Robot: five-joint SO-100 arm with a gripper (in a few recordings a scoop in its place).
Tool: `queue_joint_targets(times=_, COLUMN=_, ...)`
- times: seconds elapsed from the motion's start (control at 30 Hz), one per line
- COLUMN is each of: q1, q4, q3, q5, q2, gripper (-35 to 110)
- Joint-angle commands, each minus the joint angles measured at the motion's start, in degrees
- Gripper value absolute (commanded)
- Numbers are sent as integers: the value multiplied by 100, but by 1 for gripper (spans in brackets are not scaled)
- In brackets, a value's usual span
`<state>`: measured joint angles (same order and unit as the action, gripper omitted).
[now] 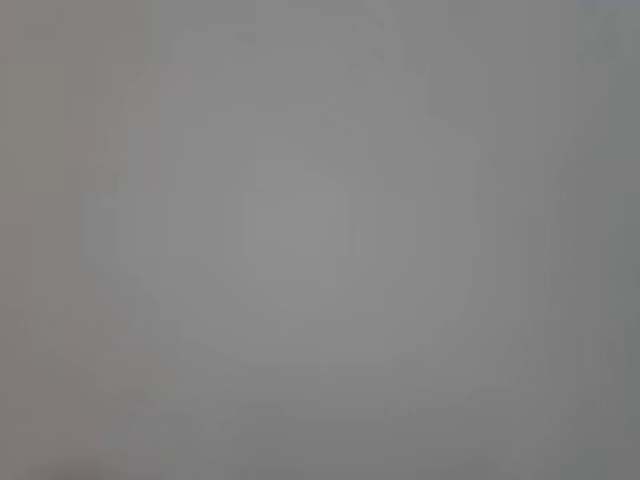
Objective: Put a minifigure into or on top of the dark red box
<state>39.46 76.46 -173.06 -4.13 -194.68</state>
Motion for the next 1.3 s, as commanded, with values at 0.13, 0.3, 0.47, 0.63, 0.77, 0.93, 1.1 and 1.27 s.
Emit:
queue_joint_targets(times=0.13, q1=88, q4=132, q3=0, q5=-53, q2=-79, gripper=0)
queue_joint_targets(times=0.3, q1=88, q4=132, q3=0, q5=-53, q2=-79, gripper=0)
queue_joint_targets(times=0.47, q1=88, q4=132, q3=0, q5=-53, q2=-79, gripper=0)
queue_joint_targets(times=0.63, q1=88, q4=132, q3=0, q5=-53, q2=-79, gripper=0)
queue_joint_targets(times=0.77, q1=88, q4=132, q3=0, q5=-53, q2=-79, gripper=0)
queue_joint_targets(times=0.93, q1=88, q4=132, q3=0, q5=-53, q2=-79, gripper=0)
queue_joint_targets(times=1.1, q1=88, q4=132, q3=0, q5=-53, q2=-79, gripper=0)
queue_joint_targets(times=1.27, q1=-237, q4=132, q3=0, q5=-369, q2=-79, gripper=0)
